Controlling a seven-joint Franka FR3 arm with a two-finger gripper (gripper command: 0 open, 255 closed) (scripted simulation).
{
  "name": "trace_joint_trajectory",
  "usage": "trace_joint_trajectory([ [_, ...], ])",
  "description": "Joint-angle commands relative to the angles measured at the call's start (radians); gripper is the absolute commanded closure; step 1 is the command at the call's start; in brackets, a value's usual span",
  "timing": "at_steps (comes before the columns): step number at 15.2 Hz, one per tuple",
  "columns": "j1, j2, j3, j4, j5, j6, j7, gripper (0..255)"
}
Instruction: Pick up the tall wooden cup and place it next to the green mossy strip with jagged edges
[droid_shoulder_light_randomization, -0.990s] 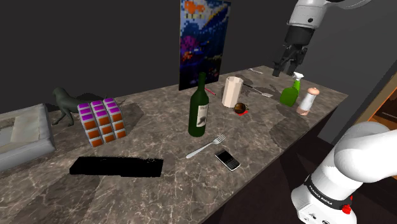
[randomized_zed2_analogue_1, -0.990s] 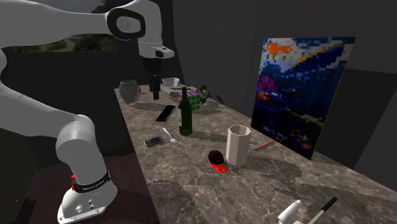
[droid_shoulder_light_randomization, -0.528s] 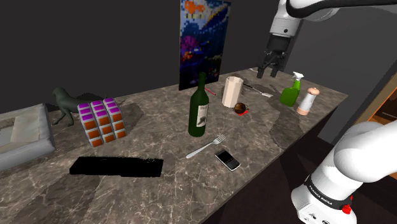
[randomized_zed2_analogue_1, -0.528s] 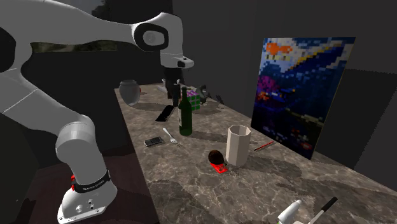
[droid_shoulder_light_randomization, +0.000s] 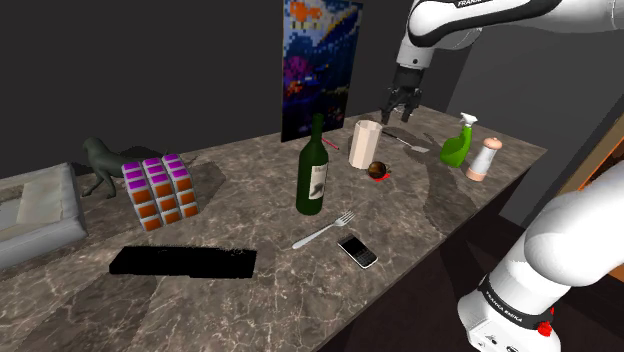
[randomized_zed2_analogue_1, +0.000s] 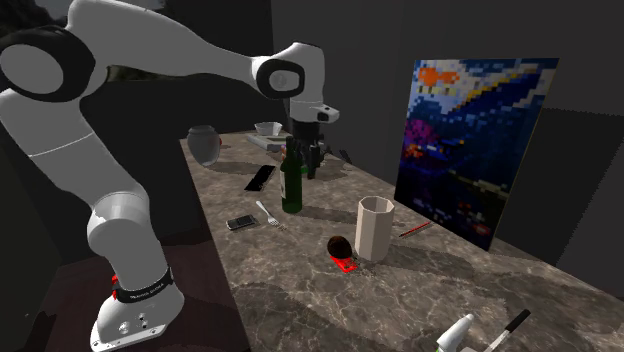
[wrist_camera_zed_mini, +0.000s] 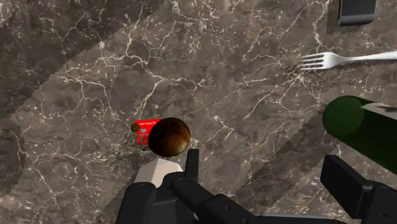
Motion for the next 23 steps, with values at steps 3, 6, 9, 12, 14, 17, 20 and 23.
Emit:
trace_joint_trajectory([
  [3, -0.007, 0.142, -0.022, 0.087, 0.009, 0.059, -0.037, 0],
  [6, -0.014, 0.256, -0.033, 0.173, 0.023, 0.086, -0.061, 0],
  [9, -0.024, 0.371, -0.041, 0.273, 0.04, 0.103, -0.085, 0],
  [12, -0.038, 0.49, -0.045, 0.388, 0.058, 0.108, -0.106, 0],
  [14, -0.05, 0.571, -0.046, 0.475, 0.07, 0.104, -0.119, 0],
  [17, -0.065, 0.663, -0.045, 0.579, 0.083, 0.093, -0.13, 0],
  [20, -0.065, 0.672, -0.044, 0.552, 0.085, 0.129, -0.132, 0],
  [23, -0.065, 0.683, -0.042, 0.527, 0.088, 0.164, -0.134, 0],
])
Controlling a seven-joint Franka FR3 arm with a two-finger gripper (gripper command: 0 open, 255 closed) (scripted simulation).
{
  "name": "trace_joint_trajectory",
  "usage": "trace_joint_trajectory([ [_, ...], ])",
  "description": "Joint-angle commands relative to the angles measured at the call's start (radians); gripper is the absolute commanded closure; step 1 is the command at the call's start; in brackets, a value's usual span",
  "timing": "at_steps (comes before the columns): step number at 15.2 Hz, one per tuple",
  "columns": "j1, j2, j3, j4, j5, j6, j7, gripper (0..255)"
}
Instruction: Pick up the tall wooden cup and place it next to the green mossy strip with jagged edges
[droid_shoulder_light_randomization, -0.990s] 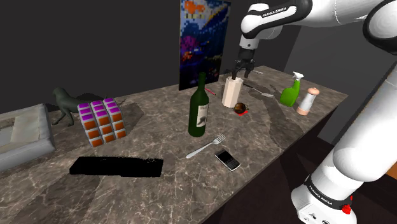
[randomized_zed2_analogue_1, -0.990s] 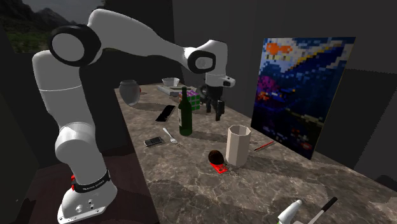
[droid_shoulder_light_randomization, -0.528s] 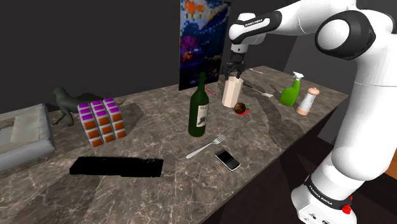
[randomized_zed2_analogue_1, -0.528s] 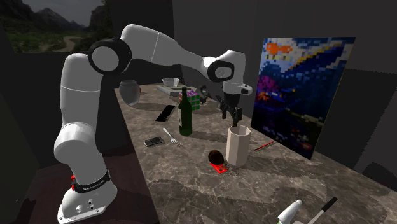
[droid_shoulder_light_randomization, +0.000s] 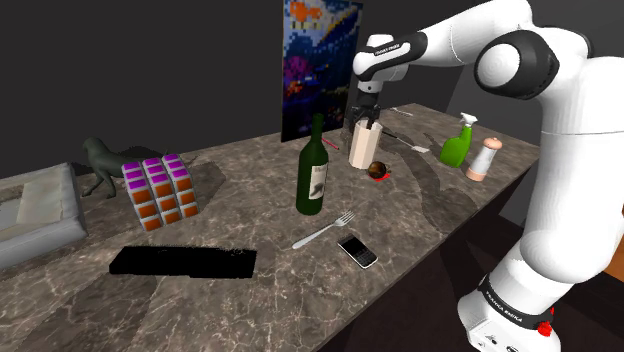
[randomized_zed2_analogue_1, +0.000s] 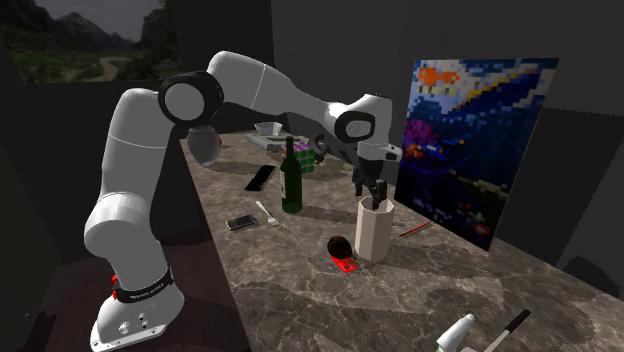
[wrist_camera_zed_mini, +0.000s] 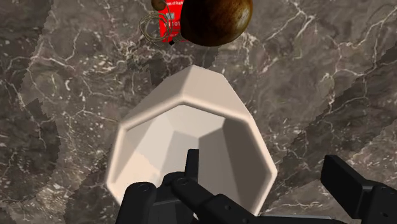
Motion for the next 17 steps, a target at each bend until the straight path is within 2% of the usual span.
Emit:
trace_joint_trajectory([
  [1, 0.001, 0.013, 0.002, -0.017, 0.003, 0.03, -0.001, 0],
  [9, 0.001, 0.012, 0.002, -0.017, 0.003, 0.03, -0.001, 0],
  [10, 0.001, 0.012, 0.002, -0.017, 0.003, 0.03, -0.001, 255],
  [17, 0.001, 0.012, 0.002, -0.017, 0.003, 0.03, -0.001, 255],
])
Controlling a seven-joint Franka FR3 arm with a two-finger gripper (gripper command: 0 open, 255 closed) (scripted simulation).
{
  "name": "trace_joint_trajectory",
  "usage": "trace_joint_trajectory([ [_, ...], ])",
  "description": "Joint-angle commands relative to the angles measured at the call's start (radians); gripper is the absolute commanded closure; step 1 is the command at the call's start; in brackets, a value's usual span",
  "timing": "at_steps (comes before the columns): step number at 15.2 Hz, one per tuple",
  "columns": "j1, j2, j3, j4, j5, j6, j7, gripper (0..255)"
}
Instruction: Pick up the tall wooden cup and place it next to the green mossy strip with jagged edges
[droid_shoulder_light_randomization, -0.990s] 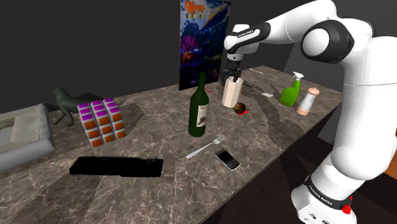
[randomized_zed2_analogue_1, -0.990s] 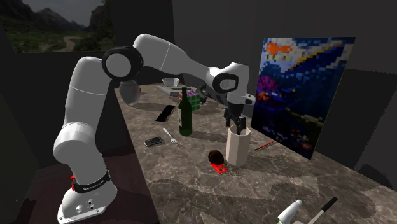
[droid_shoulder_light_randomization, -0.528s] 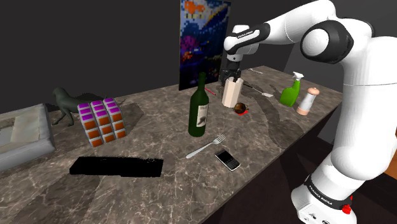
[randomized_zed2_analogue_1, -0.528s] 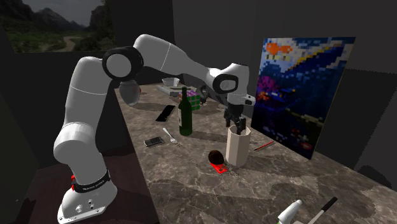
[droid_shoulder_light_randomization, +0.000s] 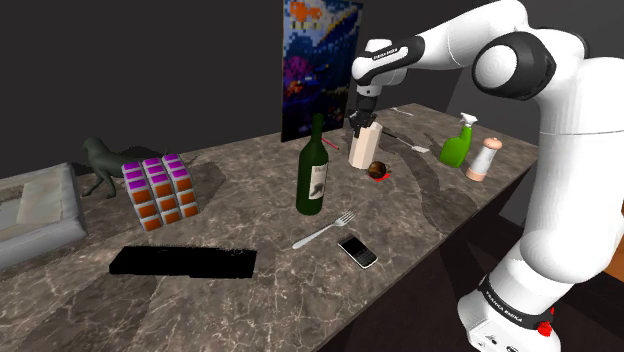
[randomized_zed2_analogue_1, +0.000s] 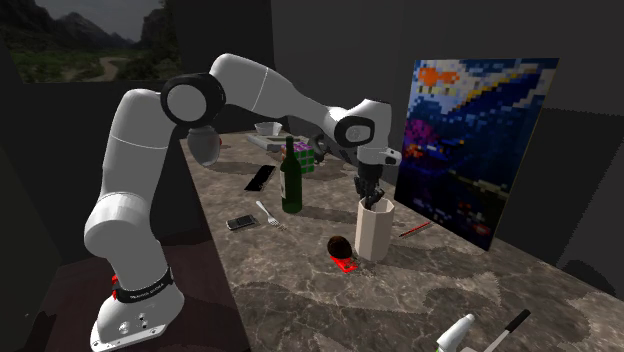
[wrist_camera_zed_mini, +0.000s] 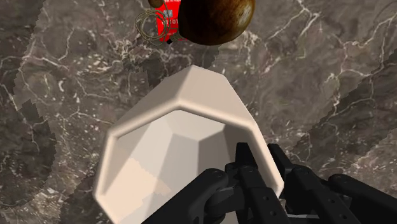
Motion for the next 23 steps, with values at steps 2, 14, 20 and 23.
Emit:
trace_joint_trajectory([
  [2, 0.0, 0.001, 0.0, 0.0, 0.0, 0.0, 0.0, 255],
  [14, -0.001, -0.036, -0.005, 0.109, -0.01, -0.144, 0.008, 255],
  [20, 0.03, -0.097, 0.002, 0.071, -0.025, -0.165, 0.048, 255],
  [23, 0.075, -0.173, 0.018, -0.036, -0.043, -0.132, 0.108, 255],
])
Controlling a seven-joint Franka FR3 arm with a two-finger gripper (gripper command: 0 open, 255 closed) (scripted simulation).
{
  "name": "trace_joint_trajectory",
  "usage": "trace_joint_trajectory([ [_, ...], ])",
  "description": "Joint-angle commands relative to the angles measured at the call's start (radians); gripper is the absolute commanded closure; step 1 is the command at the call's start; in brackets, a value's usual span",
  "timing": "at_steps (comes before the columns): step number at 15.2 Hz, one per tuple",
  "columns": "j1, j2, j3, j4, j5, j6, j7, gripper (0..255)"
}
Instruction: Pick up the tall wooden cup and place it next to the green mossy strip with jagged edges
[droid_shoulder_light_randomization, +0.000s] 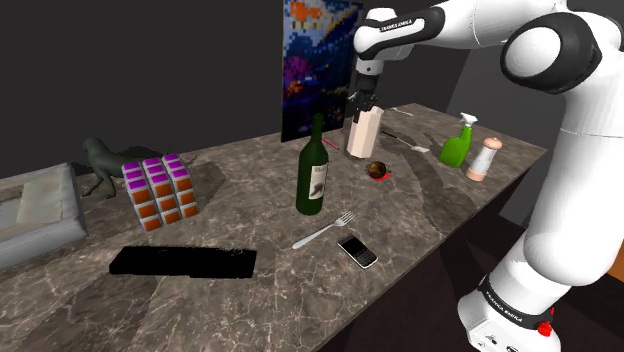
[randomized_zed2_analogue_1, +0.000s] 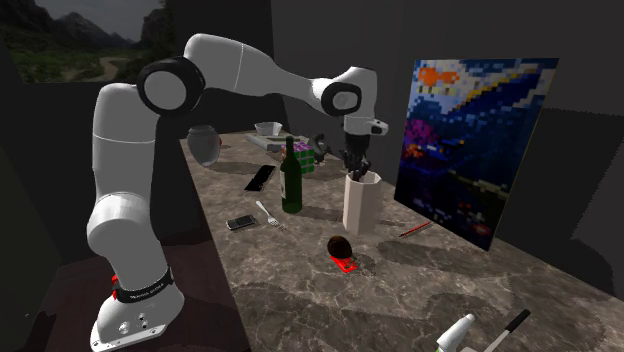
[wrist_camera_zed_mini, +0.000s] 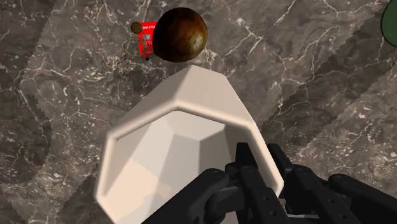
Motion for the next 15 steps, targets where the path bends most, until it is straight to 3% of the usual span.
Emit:
trace_joint_trajectory([
  [1, 0.03, -0.053, 0.011, -0.069, -0.012, 0.019, 0.041, 255],
  [15, 0.204, -0.28, 0.143, -0.362, -0.054, 0.091, 0.355, 255],
])
